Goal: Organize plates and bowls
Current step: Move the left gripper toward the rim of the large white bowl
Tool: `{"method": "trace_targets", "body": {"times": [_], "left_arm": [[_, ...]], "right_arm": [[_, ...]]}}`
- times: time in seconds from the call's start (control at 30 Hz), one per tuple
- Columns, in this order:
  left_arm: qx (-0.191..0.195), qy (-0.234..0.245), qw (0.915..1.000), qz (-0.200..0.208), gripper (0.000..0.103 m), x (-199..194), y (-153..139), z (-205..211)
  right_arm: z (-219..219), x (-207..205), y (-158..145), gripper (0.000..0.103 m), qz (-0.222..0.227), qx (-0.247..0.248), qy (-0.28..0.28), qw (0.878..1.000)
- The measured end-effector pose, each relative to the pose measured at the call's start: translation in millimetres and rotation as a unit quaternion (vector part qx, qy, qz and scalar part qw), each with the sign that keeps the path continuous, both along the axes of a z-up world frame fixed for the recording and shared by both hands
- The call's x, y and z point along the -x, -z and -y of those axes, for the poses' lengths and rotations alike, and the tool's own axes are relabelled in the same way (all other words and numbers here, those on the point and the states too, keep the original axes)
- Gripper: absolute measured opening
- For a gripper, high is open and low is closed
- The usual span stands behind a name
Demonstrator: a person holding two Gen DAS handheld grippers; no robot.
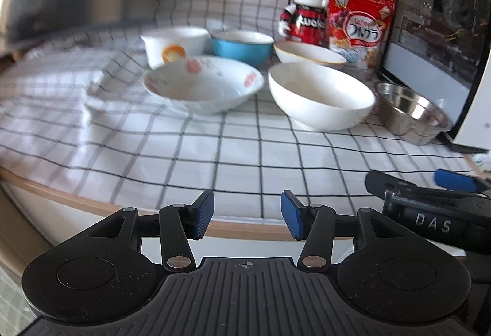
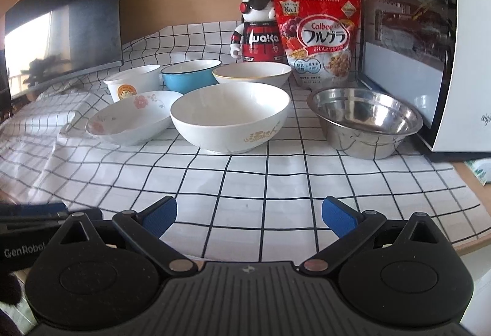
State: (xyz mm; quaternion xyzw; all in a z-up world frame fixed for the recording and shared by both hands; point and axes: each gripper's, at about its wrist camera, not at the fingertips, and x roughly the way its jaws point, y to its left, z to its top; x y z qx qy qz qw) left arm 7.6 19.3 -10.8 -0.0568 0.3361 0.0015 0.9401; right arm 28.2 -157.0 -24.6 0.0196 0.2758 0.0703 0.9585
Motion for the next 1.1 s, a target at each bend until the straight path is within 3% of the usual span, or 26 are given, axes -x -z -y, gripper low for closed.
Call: {"method": "trace_targets", "body": {"times": [0.1, 0.2, 0.33, 0.4, 0.5, 0.7, 0.8, 0.93, 1.1], "left_arm": [[0.05, 0.015, 0.9983, -0.025, 0.053, -9.5, 1.3, -16.4], [0.123, 0.035, 0.9908, -0.042, 0.053, -22.5, 0.7, -40.4], [0.173, 0.064, 0.9822, -0.036, 0.053, -44.5, -3.8, -68.7], [0.181, 0.068, 0.9805, -0.034, 0.052, -55.8, -8.2, -81.9], [0.161, 0.072, 0.9838, -0.029, 0.052, -71.7, -13.1, -96.9], [0.143, 0.11, 0.9819, -0.06, 0.052, -101.4, -6.0, -106.8], [0.168, 0.118, 0.9756, -0.079, 0.052, -116.3, -1.0, -100.4], [0.193, 0.13, 0.9692, -0.081, 0.052, -134.9, -2.9, -77.5], [0.222, 0.082, 0.9683, -0.082, 0.052, -163.7, -10.0, -48.2]], "right_arm": [[3.9, -7.7, -3.8, 0.101, -0.014, -0.033, 0.003, 0.999], [2.5, -21.1, -7.4, 0.101, -0.036, -0.065, 0.0, 0.997], [-15.6, -38.5, -9.9, 0.101, -0.034, -0.046, 0.002, 0.998], [-24.1, -47.3, -10.2, 0.101, -0.036, -0.049, 0.005, 0.998], [-31.9, -60.0, -7.4, 0.101, -0.058, -0.068, 0.016, 0.996], [-30.4, -72.5, -1.8, 0.101, -0.097, -0.094, 0.05, 0.99], [-18.1, -75.6, 3.2, 0.101, -0.124, -0.117, 0.065, 0.983], [-5.0, -82.8, 7.3, 0.101, -0.139, -0.119, 0.041, 0.982], [16.5, -96.5, 12.1, 0.102, -0.161, -0.134, -0.012, 0.978]]}}
